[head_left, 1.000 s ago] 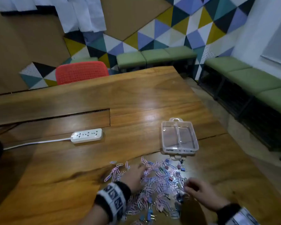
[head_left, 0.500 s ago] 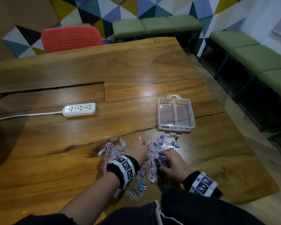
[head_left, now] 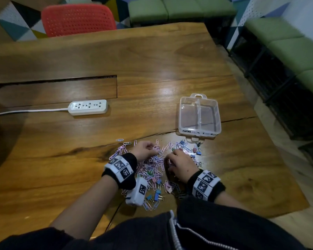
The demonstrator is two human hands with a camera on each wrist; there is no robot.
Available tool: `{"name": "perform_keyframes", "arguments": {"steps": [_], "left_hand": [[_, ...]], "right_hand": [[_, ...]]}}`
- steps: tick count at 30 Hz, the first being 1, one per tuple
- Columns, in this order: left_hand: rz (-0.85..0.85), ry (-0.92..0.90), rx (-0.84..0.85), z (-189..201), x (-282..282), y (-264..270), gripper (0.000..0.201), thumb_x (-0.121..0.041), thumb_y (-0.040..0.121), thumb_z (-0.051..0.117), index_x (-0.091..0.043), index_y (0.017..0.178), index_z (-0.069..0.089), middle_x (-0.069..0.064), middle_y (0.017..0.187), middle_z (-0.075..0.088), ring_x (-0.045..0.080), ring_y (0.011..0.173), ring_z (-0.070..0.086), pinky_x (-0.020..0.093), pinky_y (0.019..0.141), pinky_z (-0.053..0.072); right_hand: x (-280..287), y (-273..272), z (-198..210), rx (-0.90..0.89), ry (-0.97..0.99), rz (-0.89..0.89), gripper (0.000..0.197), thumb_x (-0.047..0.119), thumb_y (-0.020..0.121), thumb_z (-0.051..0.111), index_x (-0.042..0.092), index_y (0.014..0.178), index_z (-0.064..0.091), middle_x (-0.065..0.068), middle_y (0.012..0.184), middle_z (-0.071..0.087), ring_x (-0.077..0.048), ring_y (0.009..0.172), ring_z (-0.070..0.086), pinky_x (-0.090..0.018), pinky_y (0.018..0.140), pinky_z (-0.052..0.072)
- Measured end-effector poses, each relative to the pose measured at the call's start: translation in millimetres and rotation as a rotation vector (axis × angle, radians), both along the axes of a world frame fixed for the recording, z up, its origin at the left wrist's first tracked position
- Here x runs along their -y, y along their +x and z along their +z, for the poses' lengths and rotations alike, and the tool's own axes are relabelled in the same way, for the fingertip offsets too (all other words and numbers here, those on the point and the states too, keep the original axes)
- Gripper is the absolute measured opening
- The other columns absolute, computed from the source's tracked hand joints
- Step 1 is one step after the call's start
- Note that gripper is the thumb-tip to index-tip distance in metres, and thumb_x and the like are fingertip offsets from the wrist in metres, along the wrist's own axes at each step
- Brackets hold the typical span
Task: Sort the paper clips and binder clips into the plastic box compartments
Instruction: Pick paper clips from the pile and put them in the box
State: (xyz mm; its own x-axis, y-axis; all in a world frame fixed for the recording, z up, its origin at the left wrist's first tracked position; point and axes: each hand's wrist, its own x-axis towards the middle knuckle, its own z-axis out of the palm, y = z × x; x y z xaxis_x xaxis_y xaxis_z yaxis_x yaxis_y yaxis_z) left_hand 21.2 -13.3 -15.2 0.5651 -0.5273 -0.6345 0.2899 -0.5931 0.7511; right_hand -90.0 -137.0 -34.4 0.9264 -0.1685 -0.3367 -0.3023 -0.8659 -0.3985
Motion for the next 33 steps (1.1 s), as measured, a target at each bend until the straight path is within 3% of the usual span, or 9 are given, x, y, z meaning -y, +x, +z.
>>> {"name": "perform_keyframes", "arguments": {"steps": [5,9,12,15,17,20,23,25,33], "left_hand": [[0.28,-0.138,-0.379,-2,2,-3,0.022,-0.005,0.093,0.04,0.001,0.108,0.055,0.007,0.092,0.053,0.016,0.075,0.048,0.027,0.066,0.045],[0.368,-0.228,-0.512,-1,8,-10,0.023,-0.02,0.093,0.038,-0.011,0.073,0.045,0.003,0.07,0.045,0.013,0.057,0.038,0.023,0.053,0.034],[0.24,-0.102,-0.333,-3,12,-10,0.03,-0.029,0.093,0.042,-0.015,0.067,0.041,-0.001,0.063,0.043,0.011,0.048,0.034,0.021,0.044,0.027],[-0.034,0.059,-0.034,-4,14,-12,0.025,-0.026,0.099,0.031,-0.01,0.091,0.049,0.0,0.071,0.046,0.009,0.05,0.037,0.018,0.041,0.03],[-0.283,0.201,0.263,-5,12,-17,0.032,-0.026,0.1,0.026,-0.007,0.109,0.05,0.002,0.084,0.052,0.013,0.062,0.046,0.021,0.053,0.041],[-0.56,0.349,0.631,-7,6,-23,0.038,-0.039,0.097,0.03,-0.008,0.11,0.048,0.009,0.1,0.062,0.021,0.083,0.056,0.029,0.076,0.048],[-0.663,0.414,0.651,-12,2,-28,0.057,-0.053,0.082,0.054,-0.012,0.119,0.041,0.007,0.105,0.061,0.02,0.09,0.057,0.03,0.079,0.05],[-0.68,0.43,0.618,-16,1,-31,0.069,-0.048,0.075,0.066,-0.012,0.125,0.036,0.008,0.11,0.061,0.023,0.097,0.059,0.033,0.084,0.052],[-0.66,0.404,0.691,-20,1,-45,0.035,-0.033,0.09,0.051,-0.007,0.112,0.048,0.01,0.114,0.058,0.024,0.104,0.056,0.036,0.09,0.048]], "right_hand": [[1,4,1,-0.034,0.059,-0.029,0.023,0.015,0.089,0.051,0.009,0.111,0.055,-0.006,0.116,0.051,-0.021,0.109,0.048,-0.029,0.098,0.042],[6,5,-1,-0.021,0.182,-0.139,0.014,0.009,0.088,0.052,0.006,0.099,0.058,-0.004,0.106,0.05,-0.015,0.096,0.046,-0.024,0.091,0.04],[12,0,4,0.09,0.351,-0.317,0.006,0.008,0.087,0.053,0.007,0.088,0.059,-0.003,0.091,0.056,-0.014,0.081,0.051,-0.022,0.076,0.046],[23,-8,12,0.121,0.638,-0.499,0.014,0.005,0.086,0.055,0.012,0.074,0.056,0.002,0.076,0.057,-0.009,0.069,0.053,-0.017,0.061,0.044],[30,-14,16,0.101,0.863,-0.566,0.02,-0.002,0.085,0.052,0.012,0.071,0.054,-0.002,0.074,0.057,-0.012,0.068,0.052,-0.019,0.064,0.044],[37,-22,18,0.073,1.122,-0.618,0.022,-0.011,0.085,0.046,0.008,0.077,0.054,-0.007,0.074,0.057,-0.014,0.068,0.054,-0.022,0.067,0.045],[38,-28,19,0.03,1.158,-0.598,0.026,-0.013,0.085,0.042,0.008,0.081,0.057,-0.003,0.072,0.059,-0.009,0.065,0.054,-0.019,0.063,0.044],[36,-32,18,-0.009,1.131,-0.603,0.028,-0.01,0.087,0.041,0.009,0.081,0.059,0.002,0.066,0.059,-0.008,0.06,0.052,-0.019,0.059,0.042],[25,-29,14,0.016,1.129,-0.792,0.02,0.006,0.091,0.043,0.007,0.074,0.051,-0.005,0.071,0.051,-0.015,0.059,0.048,-0.02,0.054,0.041]]}}
